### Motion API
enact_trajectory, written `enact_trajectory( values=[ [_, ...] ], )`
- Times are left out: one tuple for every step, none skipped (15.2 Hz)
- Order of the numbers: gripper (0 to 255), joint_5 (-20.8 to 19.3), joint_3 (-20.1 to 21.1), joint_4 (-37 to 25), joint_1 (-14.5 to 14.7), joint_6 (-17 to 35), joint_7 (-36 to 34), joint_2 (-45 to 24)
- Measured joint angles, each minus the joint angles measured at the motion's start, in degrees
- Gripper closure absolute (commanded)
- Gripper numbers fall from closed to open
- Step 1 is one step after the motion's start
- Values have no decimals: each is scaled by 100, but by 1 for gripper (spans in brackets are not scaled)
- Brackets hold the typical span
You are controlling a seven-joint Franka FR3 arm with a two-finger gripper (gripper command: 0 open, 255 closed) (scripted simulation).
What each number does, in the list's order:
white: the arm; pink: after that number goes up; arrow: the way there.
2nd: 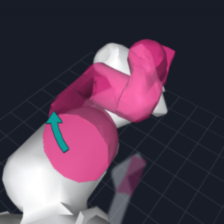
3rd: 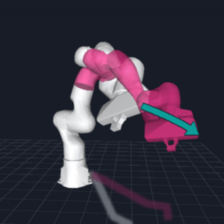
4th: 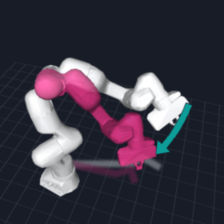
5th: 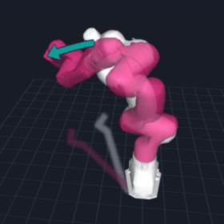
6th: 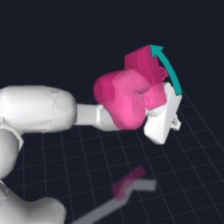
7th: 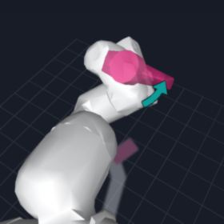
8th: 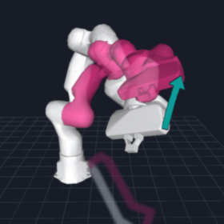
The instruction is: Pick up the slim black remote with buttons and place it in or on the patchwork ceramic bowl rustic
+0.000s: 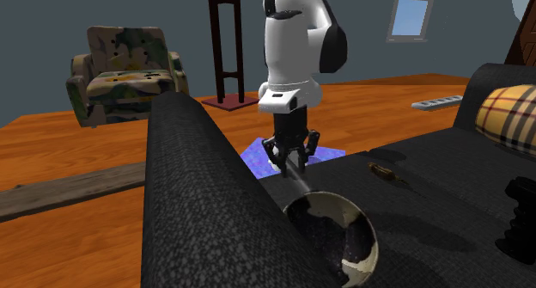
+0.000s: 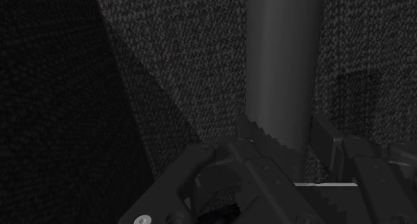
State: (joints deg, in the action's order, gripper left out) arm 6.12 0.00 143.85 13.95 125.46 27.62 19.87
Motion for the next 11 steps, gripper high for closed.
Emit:
enact_trajectory(
  values=[
    [255,-6,3,-54,-1,-94,-14,42],
    [255,-8,8,-95,1,-162,-30,71],
    [255,-14,11,-138,1,-244,-42,111],
    [255,-18,15,-203,2,-342,-57,146],
    [255,-26,9,-245,-3,-430,-58,193],
    [255,-37,-3,-309,-13,-522,-51,219],
    [255,-42,-5,-364,-15,-608,-57,250],
    [255,-44,0,-415,-13,-691,-73,283],
    [255,-49,-1,-467,-15,-769,-78,309],
    [255,-55,-5,-527,-19,-845,-81,324],
    [255,-59,-9,-568,-22,-915,-82,352]
  ],
)
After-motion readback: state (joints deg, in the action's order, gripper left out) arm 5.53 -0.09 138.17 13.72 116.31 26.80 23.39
